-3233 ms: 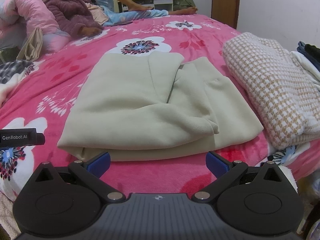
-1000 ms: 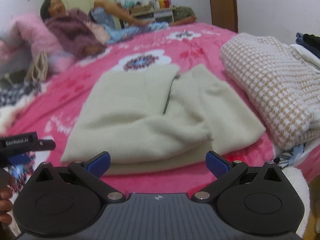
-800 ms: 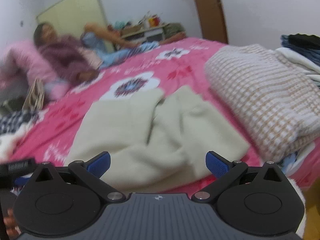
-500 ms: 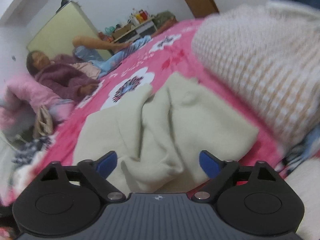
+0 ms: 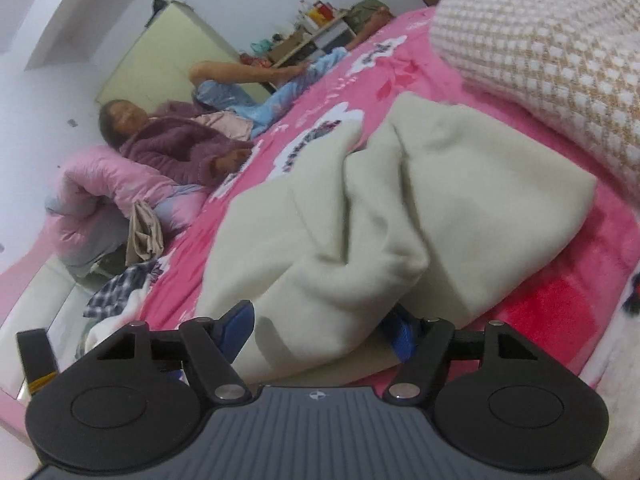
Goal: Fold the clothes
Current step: 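Lower the right gripper onto the beige garment's folded edge and close it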
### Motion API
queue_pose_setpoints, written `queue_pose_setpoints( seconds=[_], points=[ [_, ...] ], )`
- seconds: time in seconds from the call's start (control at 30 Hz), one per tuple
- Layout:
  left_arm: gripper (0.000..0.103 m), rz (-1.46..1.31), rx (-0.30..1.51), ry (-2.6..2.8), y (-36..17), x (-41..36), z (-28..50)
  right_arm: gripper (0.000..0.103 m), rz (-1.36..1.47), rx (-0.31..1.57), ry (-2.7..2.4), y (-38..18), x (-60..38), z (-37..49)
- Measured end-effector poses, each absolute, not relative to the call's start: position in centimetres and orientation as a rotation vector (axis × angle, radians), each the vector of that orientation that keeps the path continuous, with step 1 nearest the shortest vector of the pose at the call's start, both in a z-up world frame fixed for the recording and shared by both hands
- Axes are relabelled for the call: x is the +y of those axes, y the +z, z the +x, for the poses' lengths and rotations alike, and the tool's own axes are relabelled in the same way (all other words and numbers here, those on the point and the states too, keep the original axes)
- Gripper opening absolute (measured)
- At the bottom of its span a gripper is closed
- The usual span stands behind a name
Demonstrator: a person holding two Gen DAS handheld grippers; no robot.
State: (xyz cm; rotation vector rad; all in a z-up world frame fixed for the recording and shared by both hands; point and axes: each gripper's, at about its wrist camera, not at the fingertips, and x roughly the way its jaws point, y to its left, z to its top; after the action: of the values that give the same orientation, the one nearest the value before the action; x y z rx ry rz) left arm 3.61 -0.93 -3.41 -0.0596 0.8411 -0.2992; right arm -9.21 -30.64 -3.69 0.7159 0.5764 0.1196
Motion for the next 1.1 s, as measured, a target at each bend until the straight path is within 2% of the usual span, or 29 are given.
queue_pose_setpoints(
  seconds=[0.13, 0.2, 0.27, 0.4, 0.43, 0.47, 0.53, 0.83, 1.1],
  points=[
    [0.095, -0.058, 0.841, -0.292, -3.5, -0.9, 3.4, 0.070, 0.670, 0.504, 0.148, -2.3, -29.9, -8.7],
    [0.096, -0.062, 0.849, -0.283, -3.5, -1.0, 3.5, 0.067, 0.627, 0.511, 0.132, -2.2, -29.3, -7.9],
    [0.096, -0.050, 0.846, -0.271, -3.5, -1.2, 3.5, 0.053, 0.626, 0.544, 0.111, -3.1, -29.1, -7.0],
    [0.095, -0.027, 0.841, -0.254, -3.5, -1.7, 3.3, 0.043, 0.668, 0.574, 0.091, -4.2, -29.4, -6.2],
    [0.095, -0.026, 0.841, -0.254, -3.5, -1.7, 3.3, 0.030, 0.656, 0.562, 0.089, -3.9, -29.4, -6.3],
    [0.095, -0.023, 0.840, -0.255, -3.4, -1.7, 3.4, 0.025, 0.641, 0.538, 0.089, -3.5, -29.4, -6.6],
    [0.094, -0.008, 0.834, -0.261, -3.0, -2.0, 3.4, 0.022, 0.611, 0.489, 0.084, -2.6, -29.4, -7.2],
    [0.093, 0.126, 0.765, -0.289, -1.2, -5.2, 2.9, 0.020, 0.526, 0.356, 0.038, -0.5, -31.5, -8.6],
    [0.093, 0.203, 0.747, -0.294, -1.0, -7.1, 2.4, 0.019, 0.643, 0.373, 0.006, -2.7, -34.5, -9.0]
  ],
)
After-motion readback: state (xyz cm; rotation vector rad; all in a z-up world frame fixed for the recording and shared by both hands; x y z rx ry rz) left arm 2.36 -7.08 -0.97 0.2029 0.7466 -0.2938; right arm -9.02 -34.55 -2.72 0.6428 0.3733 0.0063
